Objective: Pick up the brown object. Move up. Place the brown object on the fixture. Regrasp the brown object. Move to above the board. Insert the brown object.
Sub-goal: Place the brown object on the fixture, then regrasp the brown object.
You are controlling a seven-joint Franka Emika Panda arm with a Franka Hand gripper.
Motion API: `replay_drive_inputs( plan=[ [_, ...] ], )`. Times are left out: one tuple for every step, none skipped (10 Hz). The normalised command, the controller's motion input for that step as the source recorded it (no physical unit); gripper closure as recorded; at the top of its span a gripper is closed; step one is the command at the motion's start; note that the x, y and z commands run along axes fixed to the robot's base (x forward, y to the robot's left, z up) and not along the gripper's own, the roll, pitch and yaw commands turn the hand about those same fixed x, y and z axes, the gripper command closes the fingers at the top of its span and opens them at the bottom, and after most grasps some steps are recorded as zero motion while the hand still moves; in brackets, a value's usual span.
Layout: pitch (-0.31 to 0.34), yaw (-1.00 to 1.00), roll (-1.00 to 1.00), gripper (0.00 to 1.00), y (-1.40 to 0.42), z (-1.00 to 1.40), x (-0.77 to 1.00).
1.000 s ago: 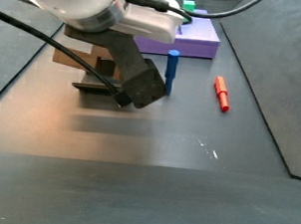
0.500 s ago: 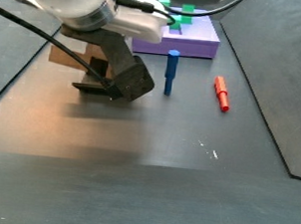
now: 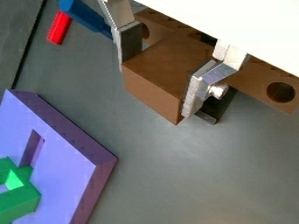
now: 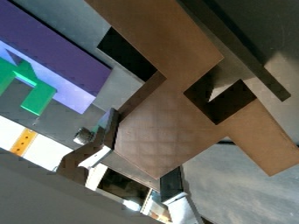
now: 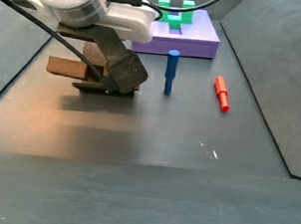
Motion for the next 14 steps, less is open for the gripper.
replay_drive_inputs(
  plan=[
    [0.026,0.00,0.15,1.00,-0.01,-0.31,0.01],
    [0.109,0.00,0.23,1.00,-0.01,-0.29,0.00],
    [0.134,0.09,0.25,1.00,-0.15,-0.27,-0.13],
    [0.197,0.15,0.35,1.00,-0.31,-0.19,-0.06],
    [0.260,0.09,0.36,1.00,-0.24,-0.15,0.00],
    [0.197,0.00,0.28,1.00,-0.10,-0.20,0.02],
    [0.174,0.00,0.17,1.00,0.00,0.00,0.00],
    [0.000,0.00,0.00,1.00,0.00,0.00,0.00],
    [0.000,0.00,0.00,0.00,0.00,0.00,0.00],
    [-0.794,0.19,0.34,0.00,0.00,0.77,-0.01],
    [-0.891,0.20,0.45,0.00,-0.09,0.62,0.00],
    [-0.746,0.21,0.59,0.00,-0.15,0.55,0.11],
    [-0.506,0.17,0.88,0.00,-0.22,0.46,0.05],
    [-0.380,0.12,1.00,0.00,-0.28,0.34,0.00]
  ],
)
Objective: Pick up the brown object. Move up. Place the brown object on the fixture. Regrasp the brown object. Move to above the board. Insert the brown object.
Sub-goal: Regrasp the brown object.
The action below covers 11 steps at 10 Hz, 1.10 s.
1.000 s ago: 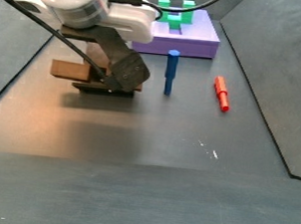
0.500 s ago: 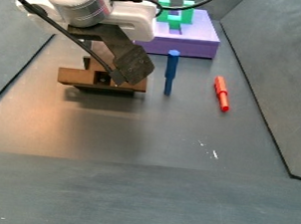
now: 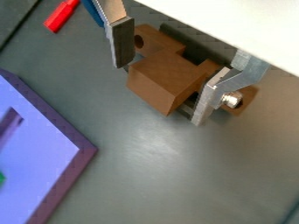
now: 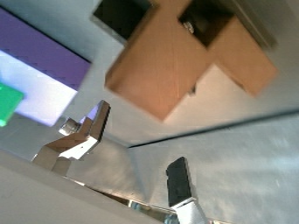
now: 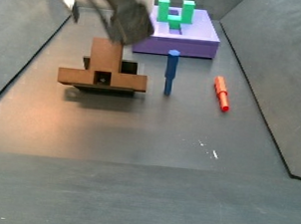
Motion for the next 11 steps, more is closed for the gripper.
replay_drive_inputs(
  plan=[
    [-0.017,0.21,1.00,0.00,-0.16,0.10,0.00],
    [0.109,0.29,1.00,0.00,-0.01,0.04,0.06],
    [0.160,0.29,1.00,0.00,-0.01,0.04,0.04],
    [0.197,0.28,1.00,0.00,0.00,0.07,0.25],
    [0.229,0.28,1.00,0.00,0.00,0.07,0.22],
    [0.271,0.29,1.00,0.00,0.00,0.08,0.19],
    [0.266,0.29,1.00,0.00,0.00,0.08,0.19],
    [0.266,0.29,1.00,0.00,0.00,0.08,0.20],
    [0.269,0.29,1.00,0.00,0.00,0.08,0.19],
    [0.286,0.29,1.00,0.00,0.00,0.08,0.17],
    [0.329,0.26,1.00,0.00,0.00,0.09,0.14]
  ],
)
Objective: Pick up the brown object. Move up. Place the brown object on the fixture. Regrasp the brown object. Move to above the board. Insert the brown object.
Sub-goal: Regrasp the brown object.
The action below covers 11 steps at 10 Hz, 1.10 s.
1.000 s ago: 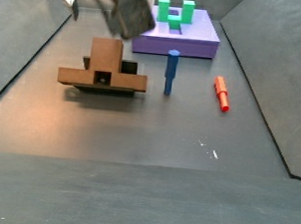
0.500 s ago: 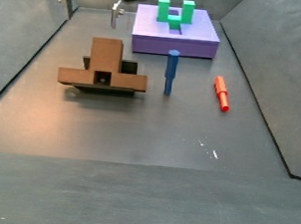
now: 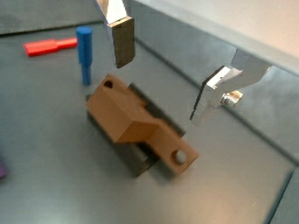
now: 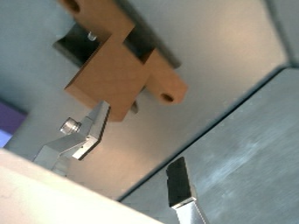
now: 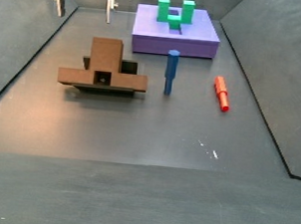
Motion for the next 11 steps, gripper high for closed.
replay_drive_inputs(
  plan=[
    [0.303,0.28,1.00,0.00,0.00,0.07,0.14],
    [0.263,0.28,1.00,0.00,0.00,0.03,0.17],
    [0.229,0.28,1.00,0.00,-0.07,0.00,0.20],
    [0.123,0.23,1.00,0.00,-0.10,-0.19,0.13],
    [0.071,0.24,0.95,0.00,-0.03,-0.30,0.08],
    [0.040,0.16,0.89,0.00,-0.14,-0.37,0.00],
    [0.103,0.05,0.93,0.00,-0.16,-0.33,-0.06],
    [0.074,0.00,0.77,0.00,-0.15,-0.21,-0.16],
    [0.066,0.00,0.66,0.00,-0.17,-0.18,-0.22],
    [0.054,0.00,0.58,0.00,-0.19,-0.19,-0.13],
    [0.086,0.00,0.59,0.00,-0.18,-0.20,-0.07]
  ],
)
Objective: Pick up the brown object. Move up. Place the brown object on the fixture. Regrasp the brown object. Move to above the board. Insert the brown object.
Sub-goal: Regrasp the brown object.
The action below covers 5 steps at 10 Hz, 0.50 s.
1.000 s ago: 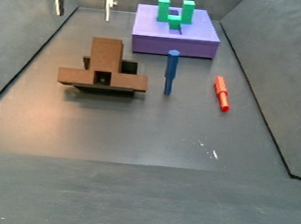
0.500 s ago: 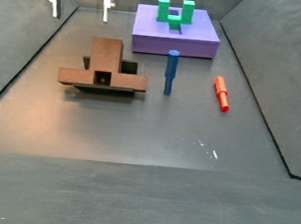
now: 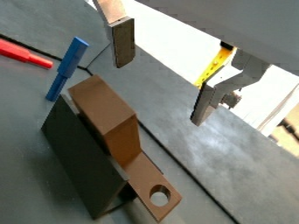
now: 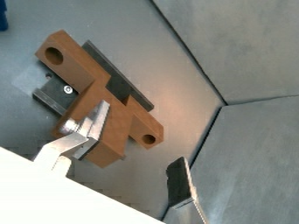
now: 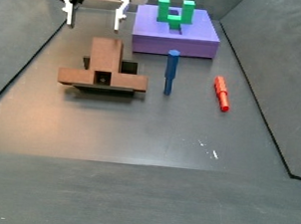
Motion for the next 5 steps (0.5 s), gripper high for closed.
replay_drive_inputs(
  plan=[
    [0.117,0.00,0.67,0.00,-0.18,-0.20,-0.16],
    [0.134,0.00,0.68,0.00,-0.13,-0.17,-0.15],
    [0.149,0.00,0.63,0.00,-0.11,-0.13,-0.06],
    [0.166,0.00,0.62,0.00,-0.12,-0.10,0.00],
    [0.163,0.00,0.60,0.00,-0.12,-0.09,0.00]
  ],
)
